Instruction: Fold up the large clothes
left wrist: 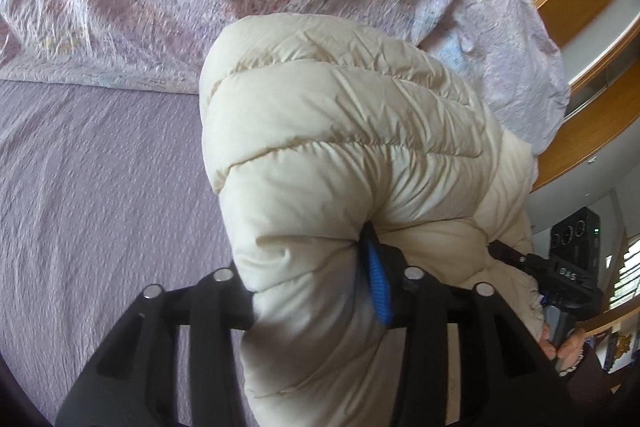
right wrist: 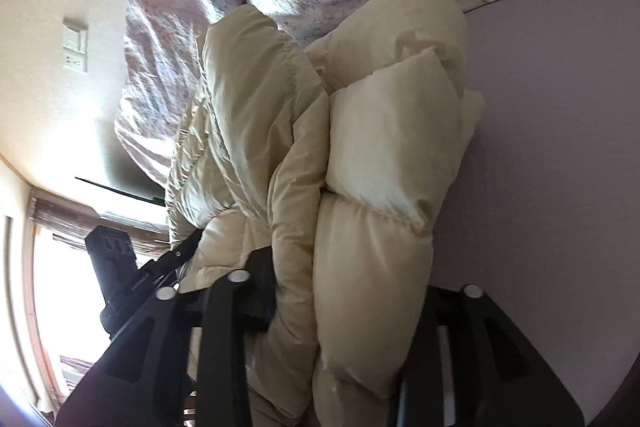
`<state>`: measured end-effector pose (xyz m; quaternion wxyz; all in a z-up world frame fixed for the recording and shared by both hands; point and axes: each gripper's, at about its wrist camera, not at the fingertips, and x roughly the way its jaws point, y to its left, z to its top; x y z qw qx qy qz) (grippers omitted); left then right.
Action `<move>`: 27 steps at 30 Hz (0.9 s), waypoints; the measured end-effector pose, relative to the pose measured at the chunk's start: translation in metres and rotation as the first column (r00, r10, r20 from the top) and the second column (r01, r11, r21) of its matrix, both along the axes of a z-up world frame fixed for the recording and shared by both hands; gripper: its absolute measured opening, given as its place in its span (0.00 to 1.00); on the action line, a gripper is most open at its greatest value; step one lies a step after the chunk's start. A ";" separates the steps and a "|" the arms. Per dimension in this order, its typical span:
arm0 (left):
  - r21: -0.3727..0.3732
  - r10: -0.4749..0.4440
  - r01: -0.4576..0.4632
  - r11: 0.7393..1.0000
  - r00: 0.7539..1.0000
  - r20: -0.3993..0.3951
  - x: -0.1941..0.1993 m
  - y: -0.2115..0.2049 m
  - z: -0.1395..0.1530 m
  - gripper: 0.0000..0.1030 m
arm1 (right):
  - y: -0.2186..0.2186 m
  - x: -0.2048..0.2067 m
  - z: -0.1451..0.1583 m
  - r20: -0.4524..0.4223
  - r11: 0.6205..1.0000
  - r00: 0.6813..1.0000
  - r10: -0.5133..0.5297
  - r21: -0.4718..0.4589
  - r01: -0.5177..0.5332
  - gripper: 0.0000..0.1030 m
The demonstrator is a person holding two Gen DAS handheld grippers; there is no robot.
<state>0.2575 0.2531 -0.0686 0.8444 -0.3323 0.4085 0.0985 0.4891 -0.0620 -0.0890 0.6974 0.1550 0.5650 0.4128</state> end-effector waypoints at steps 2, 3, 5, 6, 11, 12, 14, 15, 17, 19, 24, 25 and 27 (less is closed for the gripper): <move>0.015 0.013 -0.012 1.000 1.000 -0.016 -0.001 -0.001 0.000 0.55 | -0.003 -0.005 0.006 0.014 0.999 1.000 -0.004 -0.032 0.004 0.45; 0.032 0.021 -0.021 0.999 0.999 -0.027 -0.002 -0.001 0.001 0.58 | -0.005 -0.006 0.009 0.030 0.999 1.000 -0.007 -0.053 0.008 0.51; 0.064 0.038 -0.035 0.997 0.998 -0.046 -0.001 -0.002 0.004 0.69 | -0.007 -0.008 0.016 0.069 0.996 0.997 -0.015 -0.084 0.021 0.57; 0.080 0.044 -0.039 0.996 0.998 -0.051 -0.004 -0.002 0.006 0.71 | -0.013 -0.010 0.022 0.099 0.995 0.995 -0.021 -0.099 0.031 0.59; 0.108 0.077 -0.069 0.992 0.994 -0.072 -0.011 0.000 0.009 0.78 | -0.046 -0.016 0.057 0.221 0.988 0.970 -0.102 -0.092 0.125 0.60; 0.121 0.089 -0.080 0.989 0.993 -0.072 -0.013 -0.001 0.012 0.78 | -0.049 -0.019 0.066 0.246 0.988 0.963 -0.112 -0.073 0.134 0.60; 0.169 0.107 -0.095 0.981 0.992 -0.064 -0.014 -0.005 0.020 0.78 | -0.048 -0.024 0.078 0.281 0.991 0.954 -0.102 -0.051 0.121 0.60; 0.201 0.111 -0.098 0.975 0.992 -0.055 -0.014 -0.009 0.027 0.78 | -0.044 -0.028 0.083 0.295 0.994 0.952 -0.077 -0.048 0.096 0.60; 0.250 0.106 -0.093 0.964 0.994 -0.040 -0.014 -0.015 0.038 0.79 | -0.034 -0.036 0.088 0.313 0.998 0.949 -0.026 -0.054 0.045 0.59; 0.284 0.093 -0.081 0.955 0.995 -0.029 -0.011 -0.023 0.048 0.81 | -0.020 -0.043 0.090 0.321 0.998 0.947 0.018 -0.058 0.001 0.55; 0.326 0.043 -0.030 0.945 0.999 -0.032 0.005 -0.047 0.059 0.82 | 0.016 -0.050 0.085 0.310 0.994 0.946 0.095 -0.082 -0.072 0.53; 0.330 0.036 -0.022 0.944 0.999 -0.037 0.008 -0.051 0.058 0.82 | 0.021 -0.051 0.084 0.310 0.993 0.945 0.104 -0.087 -0.081 0.53; 0.336 0.021 -0.004 0.942 0.999 -0.049 0.014 -0.058 0.056 0.82 | 0.031 -0.052 0.084 0.311 0.991 0.943 0.114 -0.096 -0.088 0.53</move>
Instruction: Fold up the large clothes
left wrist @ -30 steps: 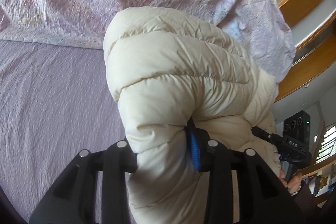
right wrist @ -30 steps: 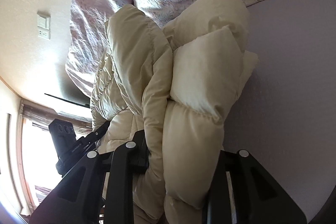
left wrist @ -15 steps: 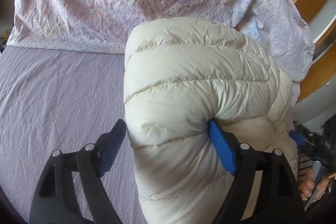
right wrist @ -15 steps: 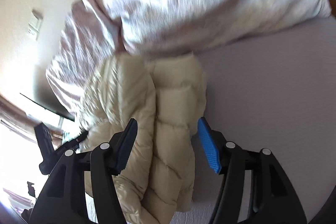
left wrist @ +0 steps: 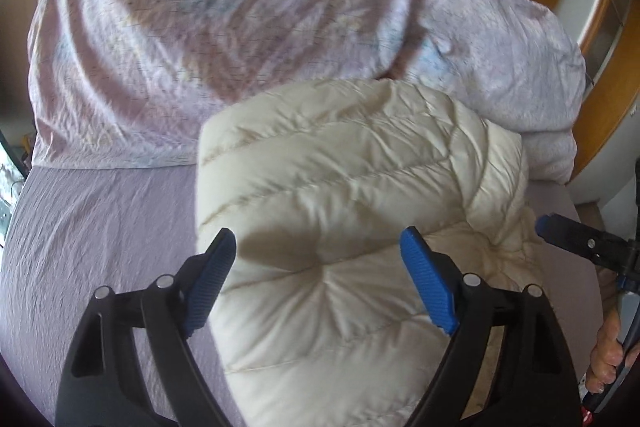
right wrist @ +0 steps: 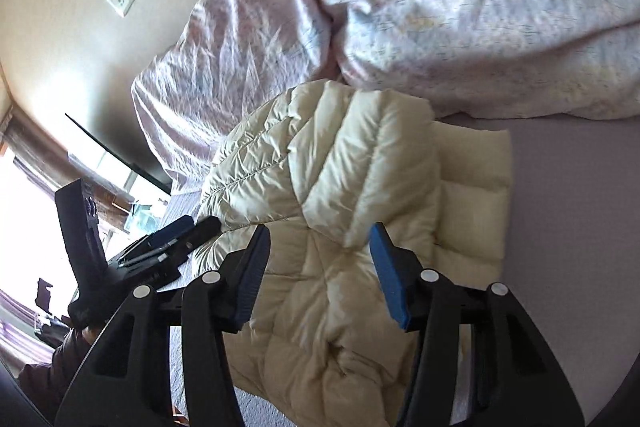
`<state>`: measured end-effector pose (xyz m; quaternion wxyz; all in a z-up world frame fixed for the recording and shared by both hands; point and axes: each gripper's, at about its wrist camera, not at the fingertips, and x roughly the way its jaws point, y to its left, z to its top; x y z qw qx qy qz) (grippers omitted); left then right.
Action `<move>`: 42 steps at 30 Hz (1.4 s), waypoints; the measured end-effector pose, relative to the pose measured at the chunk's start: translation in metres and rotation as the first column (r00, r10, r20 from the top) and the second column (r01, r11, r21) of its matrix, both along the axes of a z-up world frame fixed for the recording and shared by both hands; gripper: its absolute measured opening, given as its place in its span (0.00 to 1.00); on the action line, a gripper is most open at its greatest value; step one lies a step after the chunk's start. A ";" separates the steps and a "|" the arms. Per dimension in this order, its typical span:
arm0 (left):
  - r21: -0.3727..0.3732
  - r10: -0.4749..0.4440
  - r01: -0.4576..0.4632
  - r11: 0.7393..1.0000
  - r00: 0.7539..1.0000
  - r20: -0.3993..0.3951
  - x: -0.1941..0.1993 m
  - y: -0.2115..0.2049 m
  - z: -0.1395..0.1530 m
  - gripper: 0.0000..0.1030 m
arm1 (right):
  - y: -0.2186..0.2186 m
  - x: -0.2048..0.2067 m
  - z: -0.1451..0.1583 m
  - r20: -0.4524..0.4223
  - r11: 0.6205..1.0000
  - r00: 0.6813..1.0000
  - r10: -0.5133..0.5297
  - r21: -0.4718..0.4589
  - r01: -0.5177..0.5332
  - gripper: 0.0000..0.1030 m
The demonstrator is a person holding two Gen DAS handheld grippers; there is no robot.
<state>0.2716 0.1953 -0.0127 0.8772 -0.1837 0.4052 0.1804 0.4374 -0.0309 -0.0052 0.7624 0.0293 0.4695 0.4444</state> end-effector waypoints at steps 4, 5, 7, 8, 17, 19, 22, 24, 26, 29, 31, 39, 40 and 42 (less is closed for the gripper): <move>0.013 -0.023 0.023 1.000 1.000 -0.016 0.007 -0.010 -0.002 0.82 | 0.014 0.005 -0.004 0.001 1.000 1.000 -0.003 -0.012 0.003 0.53; 0.017 -0.027 0.028 0.999 0.999 -0.019 0.009 -0.012 -0.003 0.82 | 0.016 0.007 -0.006 0.001 1.000 1.000 -0.006 -0.015 0.006 0.53; 0.019 -0.036 0.037 0.999 0.999 -0.023 0.012 -0.014 -0.004 0.82 | 0.021 0.009 -0.008 0.001 1.000 1.000 -0.015 -0.024 0.016 0.53; 0.021 -0.038 0.039 0.999 0.999 -0.027 0.014 -0.014 -0.005 0.82 | 0.022 0.011 -0.010 0.003 0.999 1.000 -0.022 -0.033 0.022 0.53; 0.051 -0.061 0.064 0.997 0.996 -0.063 0.028 -0.019 -0.021 0.82 | 0.019 0.028 -0.057 -0.008 0.970 0.993 -0.114 -0.218 0.110 0.42; 0.060 -0.068 0.072 0.996 0.995 -0.069 0.031 -0.023 -0.024 0.83 | 0.016 0.032 -0.065 -0.017 0.965 0.991 -0.135 -0.229 0.128 0.41; 0.073 -0.075 0.081 0.994 0.994 -0.078 0.037 -0.029 -0.030 0.84 | 0.011 0.036 -0.075 -0.031 0.961 0.987 -0.160 -0.234 0.148 0.41; 0.079 -0.076 0.083 0.993 0.993 -0.085 0.040 -0.033 -0.034 0.85 | 0.011 0.039 -0.079 -0.034 0.959 0.985 -0.167 -0.238 0.154 0.41; 0.088 -0.075 0.083 0.993 0.993 -0.090 0.043 -0.037 -0.039 0.86 | 0.010 0.042 -0.084 -0.036 0.958 0.985 -0.169 -0.241 0.156 0.41; 0.094 -0.069 0.078 0.993 0.993 -0.093 0.044 -0.039 -0.044 0.87 | 0.012 0.045 -0.091 -0.038 0.957 0.985 -0.169 -0.247 0.155 0.41; 0.096 -0.062 0.071 0.993 0.994 -0.092 0.045 -0.040 -0.048 0.87 | 0.014 0.045 -0.093 -0.033 0.955 0.986 -0.166 -0.252 0.153 0.41; 0.117 -0.046 0.054 0.992 0.996 -0.070 0.040 -0.042 -0.045 0.90 | 0.024 0.046 -0.085 0.007 0.951 0.988 -0.157 -0.269 0.153 0.50; 0.117 -0.045 0.052 0.992 0.997 -0.065 0.039 -0.043 -0.043 0.90 | 0.022 0.043 -0.080 0.018 0.950 0.987 -0.158 -0.269 0.157 0.53; 0.116 -0.040 0.045 0.992 0.998 -0.045 0.028 -0.044 -0.034 0.90 | 0.020 0.036 -0.069 0.043 0.953 0.987 -0.155 -0.257 0.161 0.58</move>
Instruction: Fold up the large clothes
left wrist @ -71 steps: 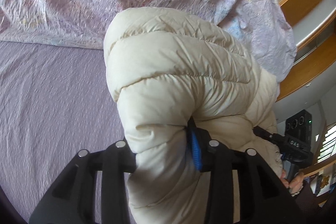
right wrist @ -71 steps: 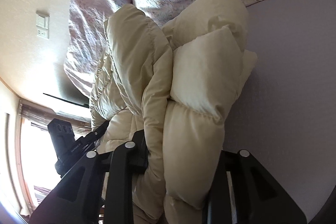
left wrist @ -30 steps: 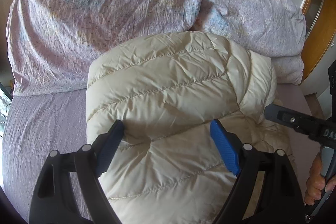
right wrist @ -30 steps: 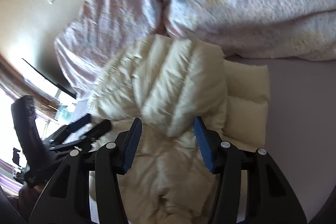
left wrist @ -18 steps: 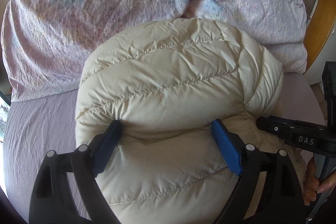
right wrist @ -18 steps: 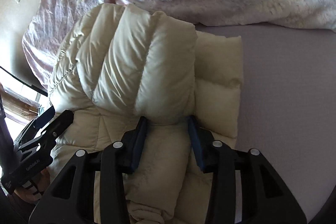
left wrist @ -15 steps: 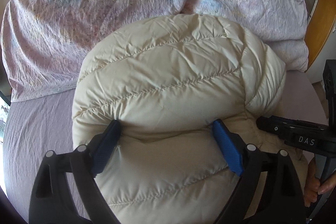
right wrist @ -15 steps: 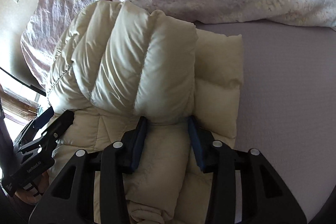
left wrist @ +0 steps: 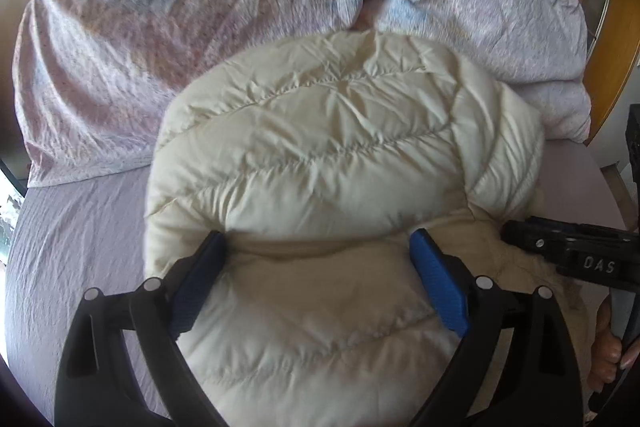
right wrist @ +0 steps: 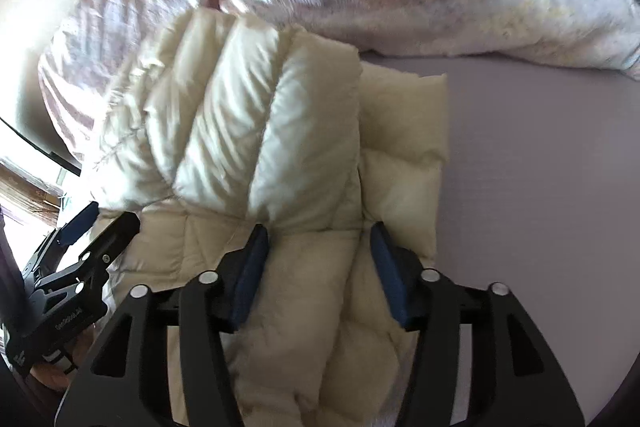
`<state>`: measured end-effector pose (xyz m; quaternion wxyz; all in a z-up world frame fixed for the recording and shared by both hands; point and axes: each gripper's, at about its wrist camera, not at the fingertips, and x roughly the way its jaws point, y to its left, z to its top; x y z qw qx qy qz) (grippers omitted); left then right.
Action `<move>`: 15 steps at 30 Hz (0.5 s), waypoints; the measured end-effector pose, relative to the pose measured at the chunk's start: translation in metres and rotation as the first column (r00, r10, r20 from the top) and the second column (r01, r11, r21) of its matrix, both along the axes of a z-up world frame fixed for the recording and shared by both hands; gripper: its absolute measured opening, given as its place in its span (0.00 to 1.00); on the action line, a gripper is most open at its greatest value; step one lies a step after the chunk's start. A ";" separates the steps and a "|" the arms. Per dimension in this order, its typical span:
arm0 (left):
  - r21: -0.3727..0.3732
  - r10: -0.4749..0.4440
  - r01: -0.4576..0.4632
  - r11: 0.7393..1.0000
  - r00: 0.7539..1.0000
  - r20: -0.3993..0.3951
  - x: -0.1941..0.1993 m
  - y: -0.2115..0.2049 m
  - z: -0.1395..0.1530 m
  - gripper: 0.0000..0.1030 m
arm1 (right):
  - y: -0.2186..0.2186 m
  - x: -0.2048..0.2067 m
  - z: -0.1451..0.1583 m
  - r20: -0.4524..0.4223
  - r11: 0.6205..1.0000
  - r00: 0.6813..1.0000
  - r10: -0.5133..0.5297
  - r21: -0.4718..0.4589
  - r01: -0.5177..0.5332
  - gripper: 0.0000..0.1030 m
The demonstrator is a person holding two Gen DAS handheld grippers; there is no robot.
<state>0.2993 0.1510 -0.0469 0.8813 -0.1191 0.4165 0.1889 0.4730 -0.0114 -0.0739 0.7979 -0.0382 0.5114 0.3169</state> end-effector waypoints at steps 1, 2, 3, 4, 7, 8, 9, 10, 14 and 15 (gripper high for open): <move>0.002 0.003 -0.003 1.000 1.000 0.012 -0.007 -0.001 0.004 0.90 | 0.000 -0.005 0.008 0.020 1.000 1.000 0.001 -0.002 -0.001 0.64; 0.004 0.006 -0.006 1.000 1.000 0.023 -0.014 -0.001 0.008 0.90 | -0.004 -0.013 0.019 0.064 1.000 0.998 0.005 -0.006 -0.004 0.68; 0.005 0.009 -0.009 1.000 0.999 0.038 -0.022 -0.002 0.014 0.90 | -0.008 -0.016 0.027 0.087 1.000 0.996 0.006 -0.007 -0.005 0.78; 0.004 0.012 -0.013 1.000 0.999 0.052 -0.031 -0.003 0.019 0.90 | -0.011 -0.023 0.035 0.118 1.000 0.993 0.007 -0.010 -0.006 0.86; 0.005 0.021 -0.022 1.000 0.996 0.083 -0.057 -0.008 0.032 0.90 | -0.023 -0.046 0.058 0.207 0.999 0.978 0.015 -0.031 -0.009 0.93; 0.001 0.024 -0.024 1.000 0.996 0.090 -0.066 -0.011 0.037 0.90 | -0.025 -0.054 0.063 0.224 0.999 0.974 0.019 -0.038 -0.011 0.94; -0.005 0.027 -0.027 1.000 0.995 0.097 -0.075 -0.013 0.041 0.90 | -0.029 -0.060 0.066 0.240 0.999 0.971 0.021 -0.045 -0.010 0.96; -0.007 0.029 -0.029 1.000 0.994 0.105 -0.085 -0.017 0.044 0.91 | -0.031 -0.069 0.069 0.259 0.999 0.966 0.022 -0.051 -0.009 0.97; -0.024 0.048 -0.046 0.999 0.991 0.124 -0.124 -0.034 0.055 0.92 | -0.059 -0.100 0.075 0.315 0.999 0.949 -0.001 -0.032 0.012 0.99; -0.032 0.056 -0.053 0.998 0.990 0.127 -0.135 -0.040 0.056 0.92 | -0.062 -0.106 0.075 0.312 0.999 0.950 -0.005 -0.034 0.016 0.99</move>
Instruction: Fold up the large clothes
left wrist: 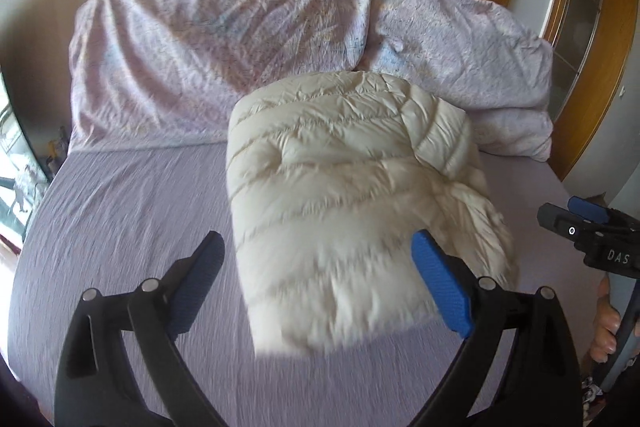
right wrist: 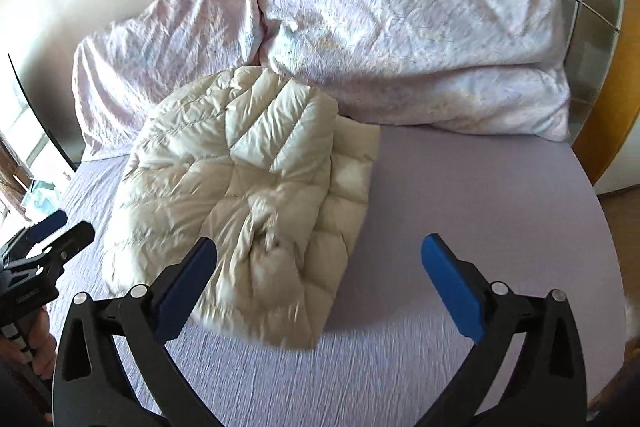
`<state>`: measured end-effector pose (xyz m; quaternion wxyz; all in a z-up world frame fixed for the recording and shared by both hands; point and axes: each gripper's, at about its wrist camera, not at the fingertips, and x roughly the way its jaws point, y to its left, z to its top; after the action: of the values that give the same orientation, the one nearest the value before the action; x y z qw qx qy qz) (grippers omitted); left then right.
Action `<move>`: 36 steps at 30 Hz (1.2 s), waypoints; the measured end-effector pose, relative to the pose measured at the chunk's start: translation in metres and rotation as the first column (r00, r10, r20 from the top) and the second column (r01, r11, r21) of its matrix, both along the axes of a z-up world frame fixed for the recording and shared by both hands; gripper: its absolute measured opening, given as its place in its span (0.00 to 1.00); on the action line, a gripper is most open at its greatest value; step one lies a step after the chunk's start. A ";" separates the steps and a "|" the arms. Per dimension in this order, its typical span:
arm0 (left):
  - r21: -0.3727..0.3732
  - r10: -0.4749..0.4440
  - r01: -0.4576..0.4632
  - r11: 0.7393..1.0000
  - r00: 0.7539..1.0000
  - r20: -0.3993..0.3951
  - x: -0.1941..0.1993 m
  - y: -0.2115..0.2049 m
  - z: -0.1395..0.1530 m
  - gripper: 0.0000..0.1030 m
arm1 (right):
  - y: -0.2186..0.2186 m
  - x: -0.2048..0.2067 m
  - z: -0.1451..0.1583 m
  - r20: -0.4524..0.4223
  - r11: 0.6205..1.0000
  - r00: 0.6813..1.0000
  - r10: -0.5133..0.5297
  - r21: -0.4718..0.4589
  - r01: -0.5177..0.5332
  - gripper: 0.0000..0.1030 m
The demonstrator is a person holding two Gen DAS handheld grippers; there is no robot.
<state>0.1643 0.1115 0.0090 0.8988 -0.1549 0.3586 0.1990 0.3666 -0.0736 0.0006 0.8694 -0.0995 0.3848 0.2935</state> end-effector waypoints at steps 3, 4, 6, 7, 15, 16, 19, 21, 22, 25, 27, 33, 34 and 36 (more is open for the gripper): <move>-0.021 0.012 -0.012 1.000 1.000 -0.001 -0.020 -0.011 0.001 0.92 | -0.007 -0.015 -0.004 -0.024 1.000 1.000 0.005 -0.027 -0.006 0.99; -0.027 0.019 -0.019 0.999 1.000 -0.006 -0.030 -0.016 0.000 0.93 | -0.013 -0.023 -0.005 -0.039 0.999 0.999 0.016 -0.027 -0.017 0.99; -0.034 0.025 -0.025 0.999 1.000 -0.018 -0.044 -0.025 -0.001 0.93 | -0.018 -0.035 -0.008 -0.056 0.999 0.998 0.023 -0.035 -0.025 0.99; -0.035 0.029 -0.029 0.999 0.999 -0.022 -0.050 -0.029 -0.002 0.93 | -0.021 -0.040 -0.008 -0.064 0.999 0.998 0.024 -0.035 -0.027 0.99; -0.053 0.053 -0.055 0.997 0.998 -0.034 -0.089 -0.052 -0.004 0.93 | -0.035 -0.092 -0.013 -0.083 0.995 0.993 0.078 -0.057 -0.083 0.99; -0.056 0.055 -0.057 0.997 0.998 -0.032 -0.094 -0.054 -0.004 0.93 | -0.036 -0.096 -0.013 -0.084 0.995 0.993 0.083 -0.056 -0.088 0.99; -0.056 0.057 -0.058 0.997 0.998 -0.026 -0.104 -0.058 -0.003 0.93 | -0.039 -0.110 -0.012 -0.084 0.993 0.992 0.098 -0.050 -0.103 0.99; -0.055 0.056 -0.057 0.997 0.998 -0.023 -0.110 -0.060 -0.002 0.93 | -0.039 -0.118 -0.011 -0.083 0.993 0.991 0.107 -0.040 -0.111 0.99; -0.058 0.053 -0.054 0.997 0.998 -0.022 -0.110 -0.061 -0.001 0.93 | -0.040 -0.121 -0.011 -0.081 0.993 0.991 0.110 -0.036 -0.113 0.99; -0.064 0.040 -0.041 0.997 0.999 -0.017 -0.113 -0.061 -0.001 0.93 | -0.039 -0.129 -0.009 -0.071 0.993 0.991 0.117 -0.021 -0.119 0.99; -0.066 0.031 -0.032 0.997 0.999 -0.017 -0.113 -0.061 -0.002 0.93 | -0.038 -0.131 -0.009 -0.072 0.993 0.991 0.117 -0.013 -0.118 0.99; -0.074 0.003 -0.005 0.997 1.000 -0.026 -0.109 -0.061 -0.006 0.93 | -0.034 -0.131 -0.015 -0.090 0.994 0.990 0.108 -0.008 -0.109 0.99; -0.074 0.000 -0.002 0.997 1.000 -0.027 -0.108 -0.061 -0.006 0.93 | -0.033 -0.131 -0.016 -0.095 0.994 0.990 0.107 -0.008 -0.108 0.99; -0.073 -0.008 0.006 0.997 1.000 -0.028 -0.107 -0.061 -0.006 0.93 | -0.032 -0.131 -0.017 -0.098 0.994 0.989 0.108 -0.007 -0.110 0.99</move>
<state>0.0572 0.0500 0.0027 0.8880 -0.1835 0.3789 0.1848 0.2352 -0.1057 -0.0162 0.8317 -0.1111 0.4224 0.3428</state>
